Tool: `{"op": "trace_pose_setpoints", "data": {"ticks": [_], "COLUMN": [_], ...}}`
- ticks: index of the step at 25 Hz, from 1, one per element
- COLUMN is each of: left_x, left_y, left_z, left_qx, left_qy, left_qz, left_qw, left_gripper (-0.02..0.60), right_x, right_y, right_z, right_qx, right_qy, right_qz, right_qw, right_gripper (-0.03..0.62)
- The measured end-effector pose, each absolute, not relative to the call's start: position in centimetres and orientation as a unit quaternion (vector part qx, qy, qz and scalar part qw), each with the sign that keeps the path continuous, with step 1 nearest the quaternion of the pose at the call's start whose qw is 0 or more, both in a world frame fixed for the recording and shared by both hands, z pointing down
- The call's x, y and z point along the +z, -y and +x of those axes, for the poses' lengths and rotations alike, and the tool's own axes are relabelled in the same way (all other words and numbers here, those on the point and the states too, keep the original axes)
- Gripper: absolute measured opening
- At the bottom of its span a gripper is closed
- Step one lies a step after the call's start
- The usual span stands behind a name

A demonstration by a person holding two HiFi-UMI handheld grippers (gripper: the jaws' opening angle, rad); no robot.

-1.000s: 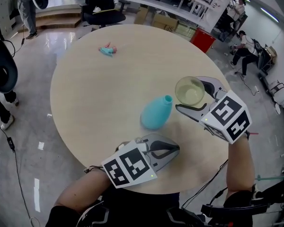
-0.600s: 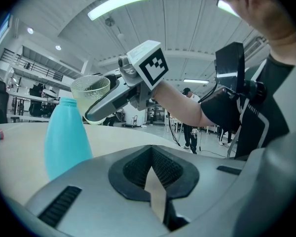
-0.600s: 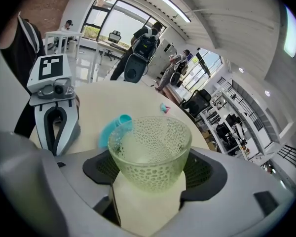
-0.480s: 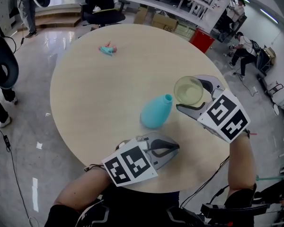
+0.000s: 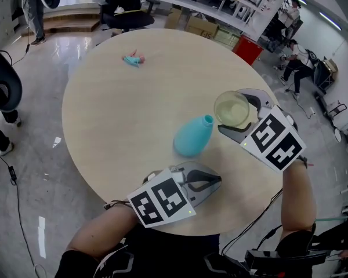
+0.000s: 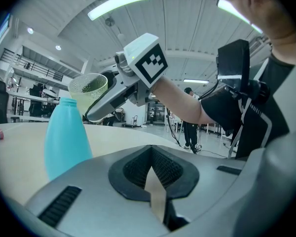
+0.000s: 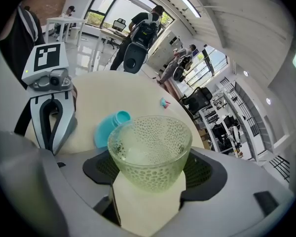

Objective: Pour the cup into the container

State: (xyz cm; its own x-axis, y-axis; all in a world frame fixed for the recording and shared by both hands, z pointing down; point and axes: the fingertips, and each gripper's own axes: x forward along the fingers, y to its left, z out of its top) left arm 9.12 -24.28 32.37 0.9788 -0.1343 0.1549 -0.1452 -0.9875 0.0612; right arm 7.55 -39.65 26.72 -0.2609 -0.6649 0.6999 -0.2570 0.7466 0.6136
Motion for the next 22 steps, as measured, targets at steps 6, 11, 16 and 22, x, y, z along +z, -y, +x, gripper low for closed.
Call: {"op": "trace_pose_setpoints", "data": {"ticks": [6, 11, 16, 22], "left_x": [32.48, 32.66, 32.81, 32.81], "left_y": [24.41, 24.57, 24.22, 24.24], "left_z": [9.09, 9.01, 9.16, 9.02], "left_qx": [0.076, 0.076, 0.076, 0.076], "left_qy": [0.071, 0.070, 0.070, 0.070], "left_qz": [0.994, 0.994, 0.994, 0.994], "left_qw": [0.037, 0.036, 0.035, 0.035], "left_gripper": [0.000, 0.000, 0.000, 0.000], "right_x": [26.80, 26.92, 26.97, 27.05], "right_y": [40.10, 40.40, 39.93, 39.89], "right_z": [7.34, 7.22, 7.12, 6.77], "right_qx": [-0.206, -0.215, -0.222, -0.228], "right_qy": [0.761, 0.752, 0.748, 0.742], "right_qz": [0.298, 0.297, 0.293, 0.289], "right_qw": [0.538, 0.548, 0.552, 0.560], "right_gripper": [0.377, 0.377, 0.377, 0.377]}}
